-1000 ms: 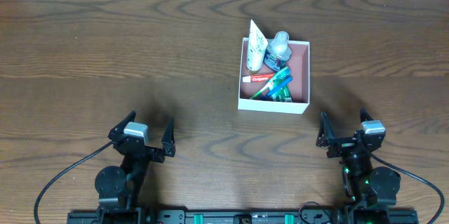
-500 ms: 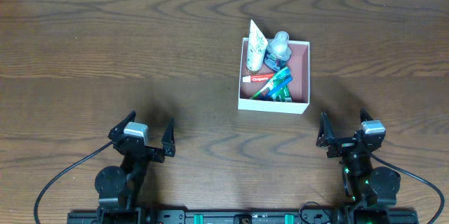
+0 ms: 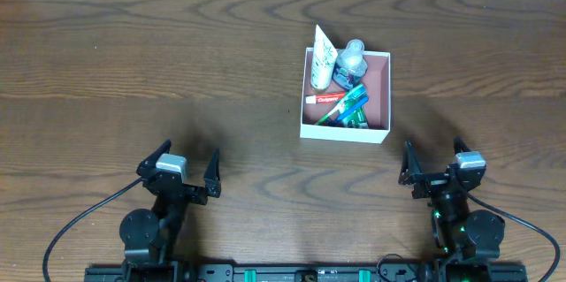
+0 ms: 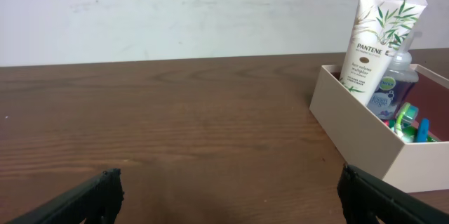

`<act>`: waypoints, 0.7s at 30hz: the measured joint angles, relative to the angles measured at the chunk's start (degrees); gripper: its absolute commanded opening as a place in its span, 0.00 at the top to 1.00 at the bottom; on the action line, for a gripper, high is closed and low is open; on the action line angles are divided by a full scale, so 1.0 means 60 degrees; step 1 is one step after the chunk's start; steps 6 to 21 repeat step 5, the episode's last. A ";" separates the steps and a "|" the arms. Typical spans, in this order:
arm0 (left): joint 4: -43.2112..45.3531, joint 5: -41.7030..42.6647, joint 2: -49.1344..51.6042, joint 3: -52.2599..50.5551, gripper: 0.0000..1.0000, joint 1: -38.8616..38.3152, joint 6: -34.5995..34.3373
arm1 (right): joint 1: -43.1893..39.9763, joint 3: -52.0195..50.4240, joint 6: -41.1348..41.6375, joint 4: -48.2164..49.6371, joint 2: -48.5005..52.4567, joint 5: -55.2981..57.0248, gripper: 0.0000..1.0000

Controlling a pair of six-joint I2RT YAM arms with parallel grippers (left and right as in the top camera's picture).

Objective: Pack container

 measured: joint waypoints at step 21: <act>0.0000 -0.0004 0.0000 0.0000 0.02 -0.0004 0.0000 | 0.0000 0.0000 0.0000 0.0000 0.0000 0.0000 0.01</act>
